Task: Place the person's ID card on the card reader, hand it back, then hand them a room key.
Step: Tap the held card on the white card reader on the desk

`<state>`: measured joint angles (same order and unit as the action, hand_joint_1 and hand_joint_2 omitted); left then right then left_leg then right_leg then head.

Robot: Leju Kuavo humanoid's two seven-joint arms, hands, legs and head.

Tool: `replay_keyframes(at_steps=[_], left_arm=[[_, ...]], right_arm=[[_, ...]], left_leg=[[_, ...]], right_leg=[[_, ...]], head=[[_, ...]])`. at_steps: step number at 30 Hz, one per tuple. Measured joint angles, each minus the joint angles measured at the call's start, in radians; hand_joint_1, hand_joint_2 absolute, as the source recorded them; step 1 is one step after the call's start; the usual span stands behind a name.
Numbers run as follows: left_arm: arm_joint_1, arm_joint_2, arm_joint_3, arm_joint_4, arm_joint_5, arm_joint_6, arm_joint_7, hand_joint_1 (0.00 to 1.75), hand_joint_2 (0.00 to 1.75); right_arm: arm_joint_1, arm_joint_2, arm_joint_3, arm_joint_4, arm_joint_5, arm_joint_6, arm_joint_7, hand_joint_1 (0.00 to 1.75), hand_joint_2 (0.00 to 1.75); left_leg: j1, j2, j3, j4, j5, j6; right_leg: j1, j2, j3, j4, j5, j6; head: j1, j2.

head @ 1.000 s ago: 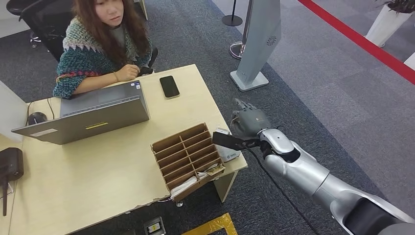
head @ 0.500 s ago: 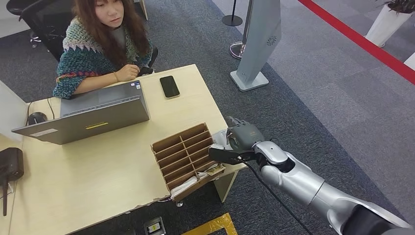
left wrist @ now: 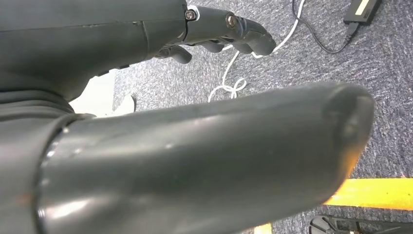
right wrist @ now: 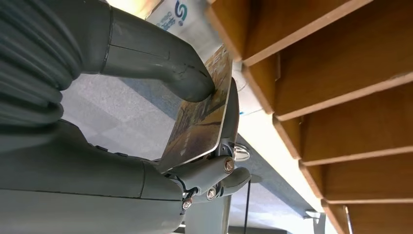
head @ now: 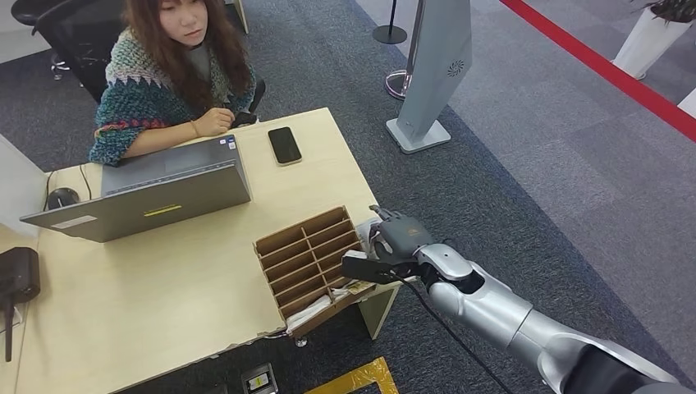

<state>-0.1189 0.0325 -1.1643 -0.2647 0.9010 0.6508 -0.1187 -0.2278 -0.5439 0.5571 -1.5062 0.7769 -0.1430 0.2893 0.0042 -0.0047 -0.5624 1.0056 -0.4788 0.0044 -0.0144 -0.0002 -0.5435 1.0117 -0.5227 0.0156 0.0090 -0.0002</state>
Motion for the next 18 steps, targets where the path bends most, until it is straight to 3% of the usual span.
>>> replay_keyframes(at_steps=[18], left_arm=[[0.0,0.001,0.0,0.0,0.0,-0.003,0.015,0.0,0.0]], right_arm=[[-0.028,0.046,0.015,0.077,-0.023,-0.024,-0.025,1.75,1.75]], left_leg=[[0.0,0.001,0.003,0.0,0.0,0.0]], right_leg=[[0.0,0.001,0.002,0.0,0.0,0.0]], head=[[0.0,0.0]])
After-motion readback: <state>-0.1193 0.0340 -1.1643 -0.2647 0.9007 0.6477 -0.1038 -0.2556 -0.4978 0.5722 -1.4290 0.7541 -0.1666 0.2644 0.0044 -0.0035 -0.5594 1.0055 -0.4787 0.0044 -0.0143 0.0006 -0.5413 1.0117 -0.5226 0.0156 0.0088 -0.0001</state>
